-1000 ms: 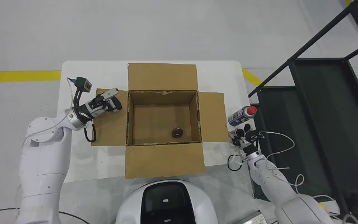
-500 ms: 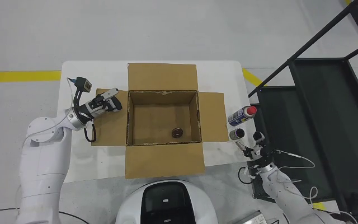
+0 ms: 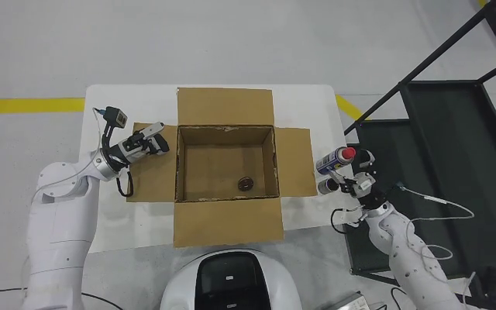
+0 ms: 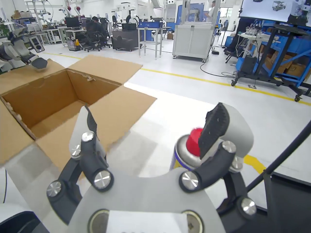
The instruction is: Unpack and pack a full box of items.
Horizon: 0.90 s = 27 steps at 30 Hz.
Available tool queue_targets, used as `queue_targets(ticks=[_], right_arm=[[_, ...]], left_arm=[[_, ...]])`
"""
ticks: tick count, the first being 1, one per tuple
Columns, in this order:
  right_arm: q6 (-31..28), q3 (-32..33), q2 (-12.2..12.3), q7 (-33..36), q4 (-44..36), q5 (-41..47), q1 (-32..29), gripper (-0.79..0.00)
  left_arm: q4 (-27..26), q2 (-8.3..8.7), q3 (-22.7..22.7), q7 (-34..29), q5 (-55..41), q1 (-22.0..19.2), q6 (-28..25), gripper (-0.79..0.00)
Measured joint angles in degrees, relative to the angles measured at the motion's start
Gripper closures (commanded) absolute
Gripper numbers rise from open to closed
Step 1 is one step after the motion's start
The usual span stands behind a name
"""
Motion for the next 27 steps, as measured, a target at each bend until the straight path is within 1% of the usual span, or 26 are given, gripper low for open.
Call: queue_targets(ticks=[4, 8, 10, 11, 14, 17, 27], right_arm=[[0.77, -0.45, -0.05, 6.33, -7.78, -1.50, -0.54, -0.785], [-0.08, -2.21, -0.11, 13.86, -13.64, -4.20, 1.12, -0.785], [-1.67, -3.28, -0.20, 17.86, -14.88, -4.16, 2.62, -0.785], [-1.63, -3.91, -0.29, 20.34, -15.48, -4.36, 3.78, -0.785], [-1.25, -5.70, -0.63, 24.16, -15.86, -4.75, 6.09, -0.785], [-1.33, -5.73, -0.65, 24.41, -15.78, -3.54, 6.31, -0.785], [-1.32, -5.70, -0.64, 24.34, -15.78, -3.61, 6.26, -0.785]], left_arm=[[0.00, 0.00, 0.00, 0.00, 0.00, 0.00, 0.00, -0.785], [0.00, 0.00, 0.00, 0.00, 0.00, 0.00, 0.00, -0.785], [0.00, 0.00, 0.00, 0.00, 0.00, 0.00, 0.00, -0.785], [0.00, 0.00, 0.00, 0.00, 0.00, 0.00, 0.00, -0.785], [0.00, 0.00, 0.00, 0.00, 0.00, 0.00, 0.00, -0.785], [0.00, 0.00, 0.00, 0.00, 0.00, 0.00, 0.00, -0.785], [0.00, 0.00, 0.00, 0.00, 0.00, 0.00, 0.00, -0.785]])
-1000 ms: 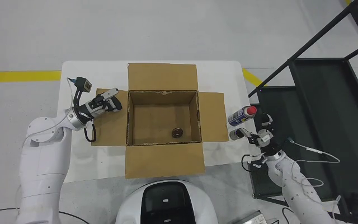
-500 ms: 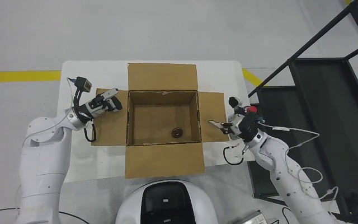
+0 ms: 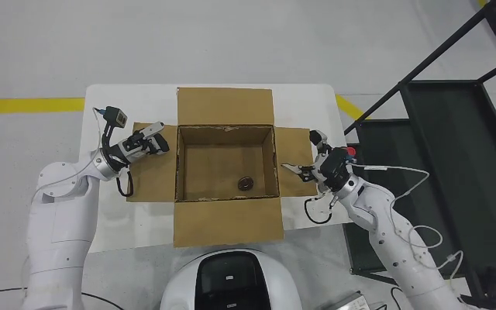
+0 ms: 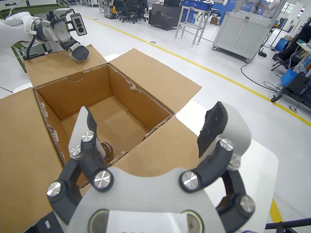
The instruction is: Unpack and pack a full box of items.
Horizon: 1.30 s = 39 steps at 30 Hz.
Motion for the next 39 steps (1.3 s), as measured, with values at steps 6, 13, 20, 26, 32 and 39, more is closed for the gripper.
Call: queue_targets(ticks=[6, 13, 20, 26, 32, 39], right_arm=[[-3.96, -0.55, 0.14, 5.47, 0.58, 1.00, 1.16, -0.785], [-8.96, -6.00, -0.38, 25.07, -4.05, 1.07, 11.12, -0.785], [-8.19, -17.73, -2.59, 47.38, -3.23, 4.07, 23.35, -0.785], [-9.56, -21.73, -3.52, 51.89, -0.38, 7.27, 27.41, -0.785], [-9.51, -21.66, -3.51, 51.82, -0.44, 7.18, 27.33, -0.785], [-9.51, -21.66, -3.51, 51.82, -0.44, 7.18, 27.33, -0.785]], left_arm=[[0.00, 0.00, 0.00, 0.00, 0.00, 0.00, 0.00, -0.785], [0.00, 0.00, 0.00, 0.00, 0.00, 0.00, 0.00, -0.785], [0.00, 0.00, 0.00, 0.00, 0.00, 0.00, 0.00, -0.785], [0.00, 0.00, 0.00, 0.00, 0.00, 0.00, 0.00, -0.785], [0.00, 0.00, 0.00, 0.00, 0.00, 0.00, 0.00, -0.785], [0.00, 0.00, 0.00, 0.00, 0.00, 0.00, 0.00, -0.785]])
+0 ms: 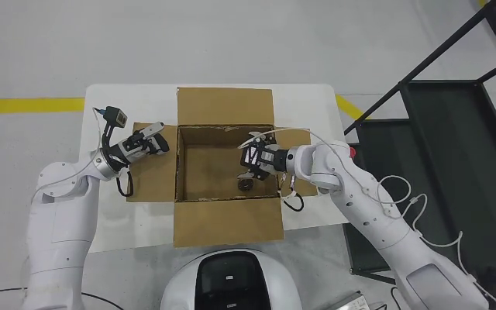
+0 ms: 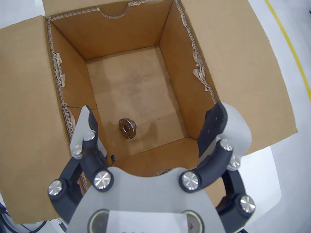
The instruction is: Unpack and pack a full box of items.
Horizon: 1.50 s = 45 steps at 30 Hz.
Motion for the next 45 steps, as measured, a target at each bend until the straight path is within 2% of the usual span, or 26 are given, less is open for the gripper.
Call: queue_targets(ticks=[28, 31, 35, 39, 45], right_arm=[[-0.43, -0.29, -0.04, -0.20, 0.21, 0.42, -0.12, -0.785], [-3.68, -2.24, -0.40, 2.83, 3.00, 3.37, 1.71, -0.785], [-5.96, -6.50, -1.65, 10.55, 8.61, 9.69, 7.10, -0.785], [-3.66, -10.67, -3.22, 16.45, 13.32, 13.91, 11.92, -0.785], [-2.35, -12.99, -4.15, 18.12, 16.07, 16.25, 14.16, -0.785]], left_arm=[[0.00, 0.00, 0.00, 0.00, 0.00, 0.00, 0.00, -0.785], [0.00, 0.00, 0.00, 0.00, 0.00, 0.00, 0.00, -0.785], [0.00, 0.00, 0.00, 0.00, 0.00, 0.00, 0.00, -0.785], [0.00, 0.00, 0.00, 0.00, 0.00, 0.00, 0.00, -0.785], [0.00, 0.00, 0.00, 0.00, 0.00, 0.00, 0.00, -0.785]])
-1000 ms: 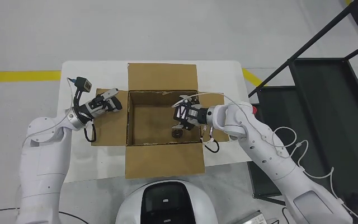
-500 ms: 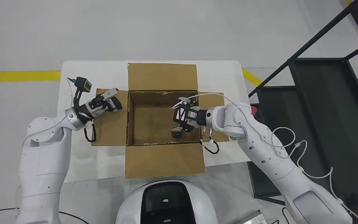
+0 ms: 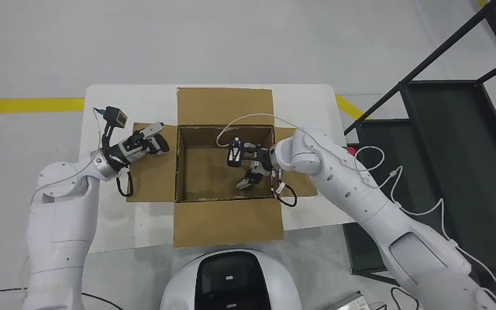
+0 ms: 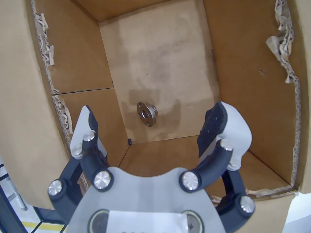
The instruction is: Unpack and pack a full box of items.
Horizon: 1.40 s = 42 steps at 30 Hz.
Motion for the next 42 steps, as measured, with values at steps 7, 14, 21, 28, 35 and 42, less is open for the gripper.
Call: queue_targets(ticks=[7, 14, 21, 28, 35, 42], right_arm=[[-0.03, 0.04, 0.01, -0.03, -0.05, -0.04, -0.04, -0.785], [3.51, -0.14, -0.29, -0.02, 2.07, -0.26, 0.33, -0.785], [4.07, -4.59, -2.03, 2.99, 7.97, -0.16, 3.18, -0.785], [4.54, -9.43, -4.29, 2.79, 12.42, -2.12, 5.61, -0.785], [4.91, -13.03, -6.62, 1.65, 17.27, -3.44, 7.87, -0.785], [4.09, -15.07, -8.31, 1.63, 20.77, -3.61, 9.36, -0.668]], left_arm=[[0.00, 0.00, 0.00, 0.00, 0.00, 0.00, 0.00, -0.785], [0.00, 0.00, 0.00, 0.00, 0.00, 0.00, 0.00, -0.785], [0.00, 0.00, 0.00, 0.00, 0.00, 0.00, 0.00, -0.785], [0.00, 0.00, 0.00, 0.00, 0.00, 0.00, 0.00, -0.785], [0.00, 0.00, 0.00, 0.00, 0.00, 0.00, 0.00, -0.785], [0.00, 0.00, 0.00, 0.00, 0.00, 0.00, 0.00, -0.785]])
